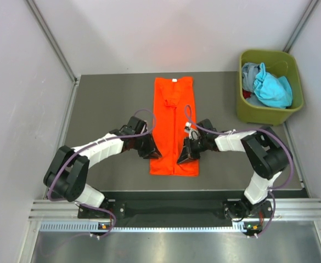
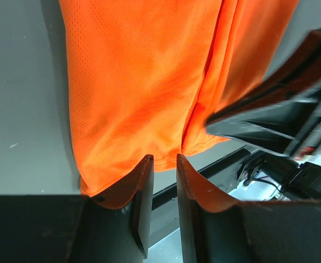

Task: Fold and stack the t-shirts
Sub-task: Fold the tshirt

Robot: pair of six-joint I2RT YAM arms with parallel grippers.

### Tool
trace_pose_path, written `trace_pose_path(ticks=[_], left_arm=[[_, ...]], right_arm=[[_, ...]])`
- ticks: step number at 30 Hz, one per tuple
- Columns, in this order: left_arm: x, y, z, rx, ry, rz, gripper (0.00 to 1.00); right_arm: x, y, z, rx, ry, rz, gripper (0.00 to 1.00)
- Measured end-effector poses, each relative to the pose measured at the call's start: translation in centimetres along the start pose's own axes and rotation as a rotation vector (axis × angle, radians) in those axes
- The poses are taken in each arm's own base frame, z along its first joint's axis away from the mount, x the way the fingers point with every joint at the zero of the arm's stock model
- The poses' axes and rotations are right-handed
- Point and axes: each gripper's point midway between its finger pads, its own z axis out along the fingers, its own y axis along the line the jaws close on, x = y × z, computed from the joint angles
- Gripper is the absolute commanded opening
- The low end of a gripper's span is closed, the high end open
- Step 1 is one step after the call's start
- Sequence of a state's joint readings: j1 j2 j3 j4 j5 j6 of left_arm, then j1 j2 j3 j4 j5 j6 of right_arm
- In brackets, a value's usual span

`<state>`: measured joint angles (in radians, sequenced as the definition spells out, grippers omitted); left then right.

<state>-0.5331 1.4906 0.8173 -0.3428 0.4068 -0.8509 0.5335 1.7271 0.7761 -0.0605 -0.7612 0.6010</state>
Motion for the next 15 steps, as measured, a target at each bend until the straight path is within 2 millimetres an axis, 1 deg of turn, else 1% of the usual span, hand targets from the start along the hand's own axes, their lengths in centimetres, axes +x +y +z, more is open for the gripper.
trace_pose_path(ticks=[4,7,10,12,13,15], left_arm=[[0.0,-0.2,0.0,0.007,0.001,-0.005,0.28],[0.0,-0.5,0.2,0.022,0.004,-0.005,0.29],[0.3,-0.7,0.9,0.027,0.02,0.001,0.3],[0.5,-0.8,1.4,0.031,0.028,0.009,0.31],[0.7,-1.0,1.6,0.036,0.032,0.015,0.32],[0.9,-1.3,2.1,0.044,0.041,0.027,0.33]], right_arm=[[1.3,-0.7,2.1,-0.025,0.043,0.047,0.06],[1.4,-0.5,2.2,-0.046,0.05,0.056,0.07],[1.1,-0.8,1.6,-0.03,0.037,0.052,0.13],[0.3,-1.0,0.3,-0.005,0.004,0.043,0.15],[-0.7,-0.9,-0.5,0.007,-0.024,0.038,0.15],[-3.6,-0.6,-2.0,0.02,-0.096,0.02,0.18]])
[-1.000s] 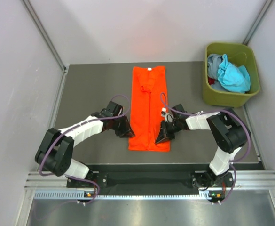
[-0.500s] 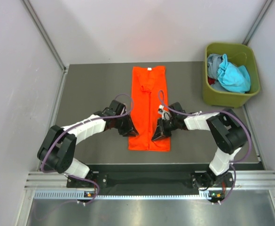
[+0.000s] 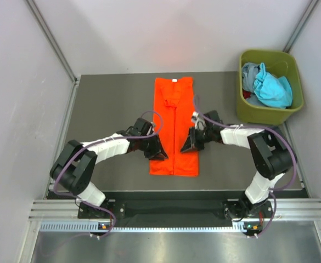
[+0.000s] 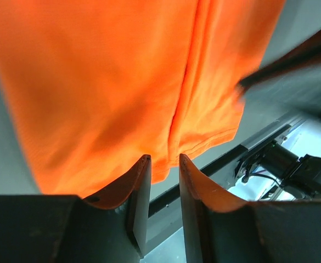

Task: Fold and stack the t-shirts
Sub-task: Fold the tshirt

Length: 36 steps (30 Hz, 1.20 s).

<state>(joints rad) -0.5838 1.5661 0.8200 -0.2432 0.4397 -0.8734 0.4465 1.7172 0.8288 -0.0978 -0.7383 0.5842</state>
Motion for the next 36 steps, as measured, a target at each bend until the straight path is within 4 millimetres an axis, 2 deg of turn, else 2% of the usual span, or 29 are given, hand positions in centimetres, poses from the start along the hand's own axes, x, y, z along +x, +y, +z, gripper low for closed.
trace_pose_path(ticks=[1,5,7,10,13,15,19,24,30,36], left_arm=[[0.1,-0.3,0.3,0.006,0.003,0.009,0.34],[-0.7,-1.8,1.3,0.05,-0.009,0.043,0.36],[-1.2,-2.7,1.7,0.081,-0.022,0.052,0.36],[-1.8,-4.1,2.3,0.122,-0.042,0.076,0.35],[-1.7,-5.1,2.7,0.152,-0.049,0.098,0.36],[-1.3,-5.8,2.9,0.172,-0.049,0.111,0.36],[0.3,-6.5,3.6,0.205,-0.037,0.147,0.36],[2.1,-6.1,4.2,0.211,-0.011,0.165,0.36],[2.6,-5.2,4.4,0.199,-0.003,0.164,0.36],[3.1,-4.3,4.6,0.188,0.011,0.165,0.36]], right_arm=[[-1.8,0.2,-0.6,0.005,-0.041,-0.01,0.18],[-11.7,1.6,-3.6,0.018,-0.261,-0.085,0.17],[-16.4,2.1,-4.5,0.031,-0.353,-0.126,0.11],[-23.1,2.1,-4.7,0.056,-0.468,-0.175,0.09],[-28.0,1.4,-3.9,0.071,-0.555,-0.198,0.06],[-30.5,0.7,-3.2,0.072,-0.605,-0.199,0.04],[-34.9,-0.5,-1.7,0.052,-0.707,-0.177,0.02],[-39.4,-1.8,-0.1,0.018,-0.808,-0.133,0.0],[-42.4,-3.9,0.9,0.011,-0.888,-0.06,0.01],[-44.2,-6.8,0.9,0.018,-0.948,0.035,0.02]])
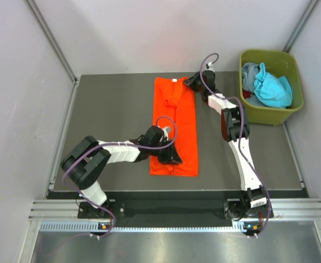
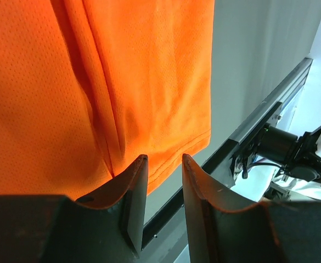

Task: Fold and stack the t-shirts
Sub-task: Fold the tshirt

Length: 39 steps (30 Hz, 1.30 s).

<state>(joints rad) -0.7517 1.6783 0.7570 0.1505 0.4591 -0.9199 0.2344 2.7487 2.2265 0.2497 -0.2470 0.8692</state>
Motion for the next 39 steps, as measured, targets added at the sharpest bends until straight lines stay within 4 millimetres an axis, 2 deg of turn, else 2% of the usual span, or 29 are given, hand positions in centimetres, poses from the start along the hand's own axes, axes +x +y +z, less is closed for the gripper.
trace_pose_path(ticks=[4,10,16,20,23,26,29,31,33,35,37,38,39], left_arm=[[0.3,0.0,0.0,0.006,0.013,0.005,0.37],[0.6,-0.2,-0.2,0.022,0.034,0.023,0.38],[0.5,-0.1,-0.8,0.027,0.041,0.04,0.43],[-0.8,0.2,-3.0,-0.018,0.009,0.059,0.49],[-2.8,0.0,-5.7,-0.039,-0.056,0.069,0.5],[-4.6,0.8,-8.6,-0.055,-0.118,0.041,0.56],[-5.8,2.7,-10.7,-0.101,-0.157,-0.008,0.58],[-5.5,4.1,-11.4,-0.145,-0.143,-0.04,0.58],[-4.6,5.0,-11.7,-0.18,-0.111,-0.066,0.59],[-3.7,5.6,-11.8,-0.206,-0.082,-0.085,0.59],[-2.9,6.3,-11.8,-0.224,-0.062,-0.106,0.6],[-2.5,6.9,-11.9,-0.241,-0.051,-0.123,0.6],[-2.1,7.3,-11.9,-0.252,-0.044,-0.135,0.6]], right_arm=[[-0.6,-1.7,1.2,0.007,-0.026,0.068,0.05],[-1.5,-1.5,1.4,-0.014,-0.041,0.143,0.11],[-0.9,-1.5,1.0,-0.011,0.015,0.166,0.23],[-1.4,0.8,-0.8,0.013,0.089,0.137,0.29],[-2.6,4.4,-4.1,0.032,0.147,0.081,0.38],[-4.3,9.5,-9.1,0.024,0.183,-0.014,0.46],[-5.5,14.6,-15.5,-0.004,0.206,-0.12,0.51],[-4.5,16.5,-20.1,-0.019,0.248,-0.175,0.53],[-2.0,16.5,-24.1,-0.023,0.309,-0.213,0.56],[1.7,15.0,-27.6,-0.004,0.406,-0.229,0.57],[6.4,12.4,-30.8,0.019,0.517,-0.227,0.57],[9.6,10.1,-32.7,0.048,0.595,-0.214,0.57],[11.8,8.5,-34.3,0.074,0.654,-0.196,0.57]])
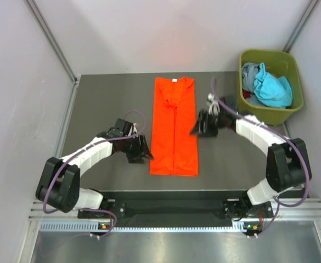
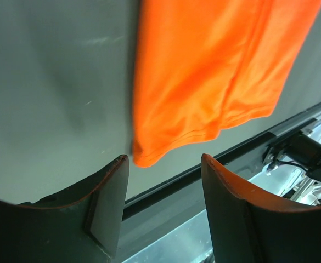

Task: Fold and stack the t-shirts
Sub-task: Fold the tshirt

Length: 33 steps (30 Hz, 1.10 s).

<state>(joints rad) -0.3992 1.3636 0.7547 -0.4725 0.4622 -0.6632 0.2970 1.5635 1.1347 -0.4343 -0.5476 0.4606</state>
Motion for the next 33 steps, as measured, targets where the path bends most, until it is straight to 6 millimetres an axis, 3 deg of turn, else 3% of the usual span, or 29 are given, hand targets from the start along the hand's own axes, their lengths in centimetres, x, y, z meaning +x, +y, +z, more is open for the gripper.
trace_pose_path(ticks=[2,4,6,8,20,33], left_arm=[[0.7,1.0,0.2,-0.025,0.018,-0.022,0.6],[1.4,1.7,0.4,-0.041,0.036,-0.037,0.6],[1.8,2.2,0.6,-0.052,0.051,-0.047,0.58],[2.1,2.4,0.8,-0.057,0.064,-0.054,0.55],[3.2,3.6,2.6,-0.056,0.116,-0.1,0.47],[3.7,2.8,3.4,0.032,0.137,-0.114,0.42]], right_arm=[[7.0,-2.8,0.3,0.038,0.143,0.061,0.57],[11.6,-4.2,-0.1,0.053,0.225,0.107,0.56],[15.3,-4.9,-0.8,0.04,0.269,0.139,0.56],[17.2,-5.1,-1.2,0.013,0.27,0.163,0.52],[20.0,-6.0,-0.1,-0.043,0.28,0.218,0.42],[19.8,-5.8,0.5,-0.082,0.282,0.226,0.38]])
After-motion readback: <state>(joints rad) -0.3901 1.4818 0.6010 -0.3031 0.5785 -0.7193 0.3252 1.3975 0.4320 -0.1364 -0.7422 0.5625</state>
